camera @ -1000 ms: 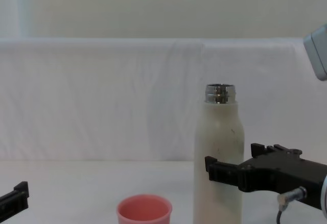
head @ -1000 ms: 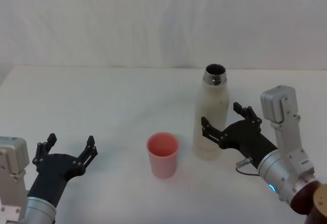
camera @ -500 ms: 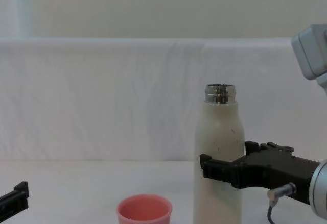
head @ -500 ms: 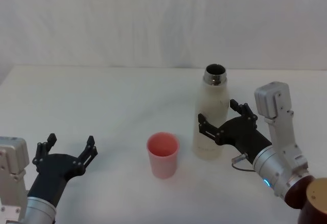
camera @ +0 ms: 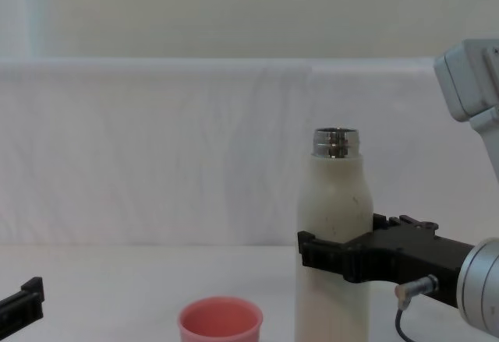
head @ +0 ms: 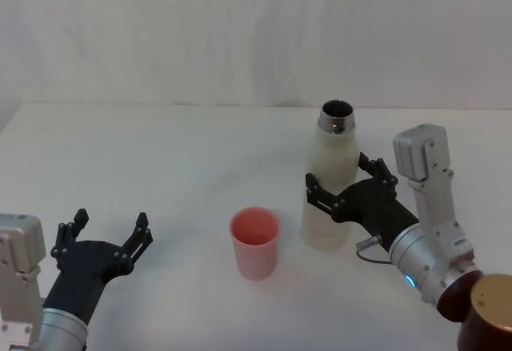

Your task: Grasp the thermos with one hand and pour water into the cup lid.

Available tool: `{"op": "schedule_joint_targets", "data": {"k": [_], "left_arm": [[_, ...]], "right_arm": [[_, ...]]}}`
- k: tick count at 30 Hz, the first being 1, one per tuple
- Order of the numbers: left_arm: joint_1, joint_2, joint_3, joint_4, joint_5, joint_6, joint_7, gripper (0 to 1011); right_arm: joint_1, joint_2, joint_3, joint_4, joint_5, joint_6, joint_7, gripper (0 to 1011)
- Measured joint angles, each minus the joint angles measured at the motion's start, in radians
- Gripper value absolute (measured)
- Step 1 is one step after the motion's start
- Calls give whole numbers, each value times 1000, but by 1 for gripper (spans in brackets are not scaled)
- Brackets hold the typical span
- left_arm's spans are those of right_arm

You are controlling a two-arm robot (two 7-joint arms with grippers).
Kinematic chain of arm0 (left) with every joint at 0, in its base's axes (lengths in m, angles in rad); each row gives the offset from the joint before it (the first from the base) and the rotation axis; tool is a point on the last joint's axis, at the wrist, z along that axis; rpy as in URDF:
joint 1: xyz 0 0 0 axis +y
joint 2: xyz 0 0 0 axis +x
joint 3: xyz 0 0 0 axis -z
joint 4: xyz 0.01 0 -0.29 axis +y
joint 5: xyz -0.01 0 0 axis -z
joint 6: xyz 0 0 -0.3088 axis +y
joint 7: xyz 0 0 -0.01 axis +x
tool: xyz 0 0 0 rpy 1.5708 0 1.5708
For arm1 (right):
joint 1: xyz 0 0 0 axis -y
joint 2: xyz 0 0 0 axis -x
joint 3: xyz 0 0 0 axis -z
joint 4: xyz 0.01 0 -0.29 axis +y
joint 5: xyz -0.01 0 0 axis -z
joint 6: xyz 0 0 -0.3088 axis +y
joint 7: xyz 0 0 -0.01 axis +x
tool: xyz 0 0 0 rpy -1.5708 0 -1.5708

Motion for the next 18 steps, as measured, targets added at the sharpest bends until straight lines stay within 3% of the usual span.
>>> {"op": "schedule_joint_targets", "data": {"k": [18], "left_arm": [[0,0,0,0,0,0,0,1001]], "right_arm": [[8,-23,3,19,14,-12,-9,1000]]}}
